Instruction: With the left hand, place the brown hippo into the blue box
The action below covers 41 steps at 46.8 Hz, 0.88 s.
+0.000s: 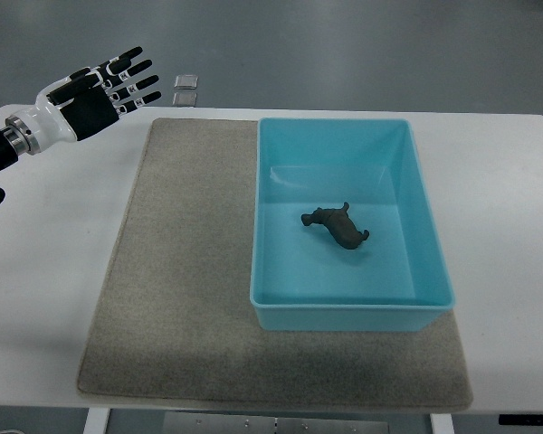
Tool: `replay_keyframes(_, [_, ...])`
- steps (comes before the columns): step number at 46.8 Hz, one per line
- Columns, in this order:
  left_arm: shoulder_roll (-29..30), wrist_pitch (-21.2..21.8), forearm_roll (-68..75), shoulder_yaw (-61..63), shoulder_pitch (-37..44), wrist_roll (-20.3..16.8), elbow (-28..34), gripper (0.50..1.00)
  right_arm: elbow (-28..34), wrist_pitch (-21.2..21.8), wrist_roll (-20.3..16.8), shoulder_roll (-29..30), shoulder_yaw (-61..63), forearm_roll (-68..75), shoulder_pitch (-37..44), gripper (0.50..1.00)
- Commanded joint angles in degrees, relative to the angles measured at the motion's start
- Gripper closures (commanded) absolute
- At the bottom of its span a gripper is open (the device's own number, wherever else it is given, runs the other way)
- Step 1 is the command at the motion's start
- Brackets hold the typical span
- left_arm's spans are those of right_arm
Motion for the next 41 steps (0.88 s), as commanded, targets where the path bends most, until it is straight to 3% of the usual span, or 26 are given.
replay_keyframes(1, [-0.03,-0.04,-0.79,0.02,0.00,-0.08,0.78,0.500,-0.01,0.00,0.00,0.00,0.00,0.02,-0.03,0.564])
replay_keyframes(41, [-0.11,-0.04,-1.06,-0.07,0.00,-0.17,1.23,0.500,0.96,0.88,0.09,0.00,-0.09,-0.25,-0.12,0.564])
